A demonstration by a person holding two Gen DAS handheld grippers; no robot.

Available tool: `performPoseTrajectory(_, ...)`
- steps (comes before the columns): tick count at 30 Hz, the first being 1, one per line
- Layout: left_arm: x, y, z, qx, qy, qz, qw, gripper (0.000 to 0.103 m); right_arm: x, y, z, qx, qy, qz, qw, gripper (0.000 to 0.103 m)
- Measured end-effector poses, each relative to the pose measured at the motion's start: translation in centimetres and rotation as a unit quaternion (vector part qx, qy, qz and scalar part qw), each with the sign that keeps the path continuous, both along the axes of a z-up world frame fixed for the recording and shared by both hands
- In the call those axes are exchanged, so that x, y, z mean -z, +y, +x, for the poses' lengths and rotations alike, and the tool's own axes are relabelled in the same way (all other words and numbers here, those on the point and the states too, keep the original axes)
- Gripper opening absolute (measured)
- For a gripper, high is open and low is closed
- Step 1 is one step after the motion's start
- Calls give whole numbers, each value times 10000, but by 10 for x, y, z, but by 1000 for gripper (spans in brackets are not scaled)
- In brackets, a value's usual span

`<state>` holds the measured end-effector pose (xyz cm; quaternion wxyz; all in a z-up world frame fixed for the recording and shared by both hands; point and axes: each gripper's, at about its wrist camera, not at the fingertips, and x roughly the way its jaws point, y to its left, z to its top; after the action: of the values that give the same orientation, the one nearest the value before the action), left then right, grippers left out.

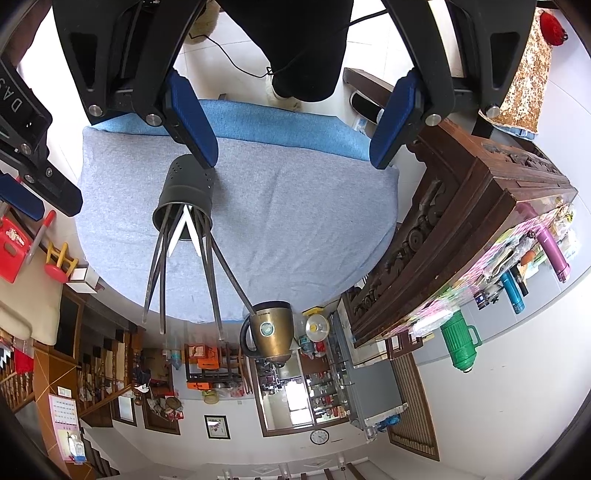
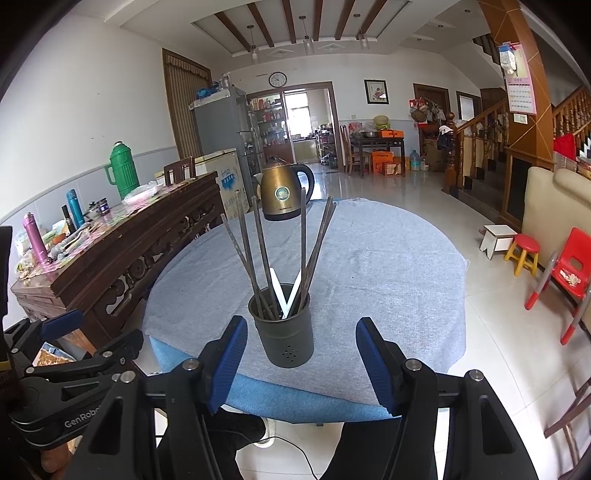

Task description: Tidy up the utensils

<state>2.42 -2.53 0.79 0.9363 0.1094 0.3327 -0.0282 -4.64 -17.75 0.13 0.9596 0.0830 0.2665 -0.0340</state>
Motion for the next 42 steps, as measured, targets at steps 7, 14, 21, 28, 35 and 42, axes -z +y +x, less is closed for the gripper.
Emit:
performPoseTrajectory(7,0,0,0,4,12,1,10000,84,2,0,0,9,9,18,10000,65)
performPoseTrajectory(14,0,1,-1,6,15,-18,10000,84,2,0,0,6,11,14,10000,65)
performPoseTrajectory(21,-1,2,-1,22,11,-50,10000,85,2,0,1,15,-13,0,10000,65)
performPoseTrajectory(28,-2,2,-2,70,8,-73,9999,85,0,1,0,11,-34,-15,10000,65)
performPoseTrajectory(35,-4,3,-3,69,-16,-95,9999,85,-1,2,1,-9,-24,-27,10000,65)
performPoseTrajectory(42,-6,5,-3,37,-36,-129,9999,84,-2,2,1,-10,-63,-43,10000,65)
